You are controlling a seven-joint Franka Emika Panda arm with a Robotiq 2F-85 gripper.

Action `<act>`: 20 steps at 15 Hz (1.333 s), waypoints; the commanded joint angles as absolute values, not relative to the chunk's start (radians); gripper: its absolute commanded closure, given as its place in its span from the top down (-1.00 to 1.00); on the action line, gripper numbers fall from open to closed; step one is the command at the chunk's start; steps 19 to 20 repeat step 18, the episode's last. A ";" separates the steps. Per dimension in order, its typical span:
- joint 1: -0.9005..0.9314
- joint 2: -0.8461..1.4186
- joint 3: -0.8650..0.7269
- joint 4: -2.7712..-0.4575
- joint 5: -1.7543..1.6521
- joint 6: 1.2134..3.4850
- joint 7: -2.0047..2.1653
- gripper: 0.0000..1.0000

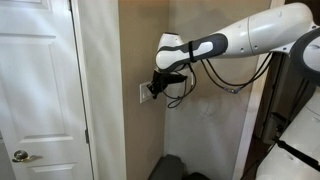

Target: Turn on the left light switch

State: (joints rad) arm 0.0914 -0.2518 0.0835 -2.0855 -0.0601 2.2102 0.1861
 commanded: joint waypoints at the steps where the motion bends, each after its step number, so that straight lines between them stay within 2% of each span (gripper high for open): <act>1: 0.075 -0.284 0.102 -2.128 -0.068 2.181 0.215 -1.00; 3: 0.078 -0.284 0.099 -2.143 -0.054 2.184 0.208 -1.00; 4: 0.080 -0.284 0.097 -2.150 -0.046 2.186 0.202 -0.49; 5: 0.082 -0.286 0.095 -2.162 -0.034 2.190 0.202 -0.45; 6: 0.080 -0.259 0.097 -2.127 -0.049 2.193 0.184 -0.85; 9: 0.081 -0.259 0.097 -2.138 -0.046 2.193 0.184 -0.47; 20: 0.081 -0.260 0.096 -2.138 -0.045 2.193 0.184 -0.44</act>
